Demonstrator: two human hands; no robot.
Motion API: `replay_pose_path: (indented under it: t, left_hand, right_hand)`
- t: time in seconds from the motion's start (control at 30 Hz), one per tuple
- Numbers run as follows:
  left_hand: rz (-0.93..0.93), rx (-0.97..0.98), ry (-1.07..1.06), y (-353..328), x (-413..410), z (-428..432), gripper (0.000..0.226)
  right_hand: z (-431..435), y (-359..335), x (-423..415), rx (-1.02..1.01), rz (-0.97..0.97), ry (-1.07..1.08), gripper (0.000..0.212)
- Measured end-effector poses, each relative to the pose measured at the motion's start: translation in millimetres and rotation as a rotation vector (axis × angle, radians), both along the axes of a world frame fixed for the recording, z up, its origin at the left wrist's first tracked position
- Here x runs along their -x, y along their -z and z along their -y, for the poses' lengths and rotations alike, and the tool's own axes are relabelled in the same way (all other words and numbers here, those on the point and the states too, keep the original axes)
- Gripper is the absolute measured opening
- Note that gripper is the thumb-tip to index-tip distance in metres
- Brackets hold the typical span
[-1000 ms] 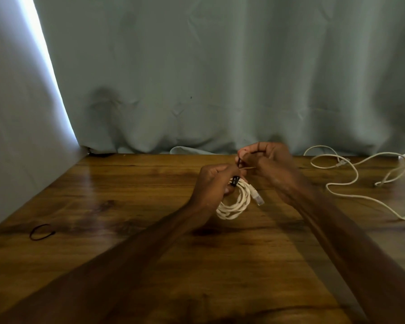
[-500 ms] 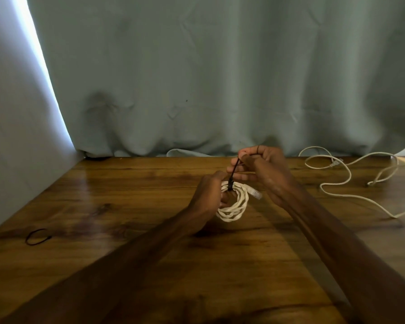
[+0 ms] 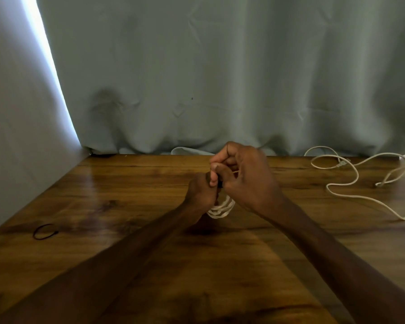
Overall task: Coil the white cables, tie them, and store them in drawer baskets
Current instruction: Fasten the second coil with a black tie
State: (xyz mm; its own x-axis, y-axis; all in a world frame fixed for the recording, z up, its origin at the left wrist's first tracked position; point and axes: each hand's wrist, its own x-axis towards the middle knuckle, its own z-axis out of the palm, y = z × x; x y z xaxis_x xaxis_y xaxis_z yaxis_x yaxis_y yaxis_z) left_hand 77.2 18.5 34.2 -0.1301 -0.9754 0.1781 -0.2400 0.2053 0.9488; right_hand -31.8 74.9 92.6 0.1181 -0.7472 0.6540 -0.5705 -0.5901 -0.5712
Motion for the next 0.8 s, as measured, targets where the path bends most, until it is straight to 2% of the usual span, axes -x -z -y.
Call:
replay_pose_path:
  t: [0.07, 0.2, 0.3, 0.4, 0.5, 0.7, 0.8]
  left_hand:
    - [-0.028, -0.02, -0.018, 0.4, -0.6, 2.2, 0.048]
    - [-0.081, -0.069, -0.036, -0.7, 1.4, 2.2, 0.051]
    - [-0.063, -0.066, -0.034, 0.9, 3.9, 0.4, 0.049]
    - [-0.067, -0.055, -0.042, 2.5, 4.7, 2.6, 0.049]
    - [-0.068, -0.06, -0.039, 3.4, 4.9, 3.0, 0.047]
    - [-0.03, -0.002, -0.022, 8.1, 6.0, 5.5, 0.053]
    - [0.008, 0.046, -0.026, 11.2, 6.8, 7.8, 0.053]
  right_hand:
    - [4.8, -0.4, 3.7, -0.066, 0.09, -0.037, 0.007]
    - [16.0, -3.6, 20.6, -0.306, 0.518, -0.117, 0.007]
    - [21.2, 1.6, 31.9, -0.39, 0.6, -0.096, 0.016]
    - [25.7, 7.6, 38.1, -0.492, 0.6, -0.145, 0.03]
    - [28.9, 14.3, 41.2, -0.548, 0.493, -0.158, 0.035]
    - [31.5, 19.0, 50.1, -0.586, 0.281, -0.101, 0.023]
    - [32.9, 17.9, 51.2, -0.593, 0.296, -0.098, 0.017]
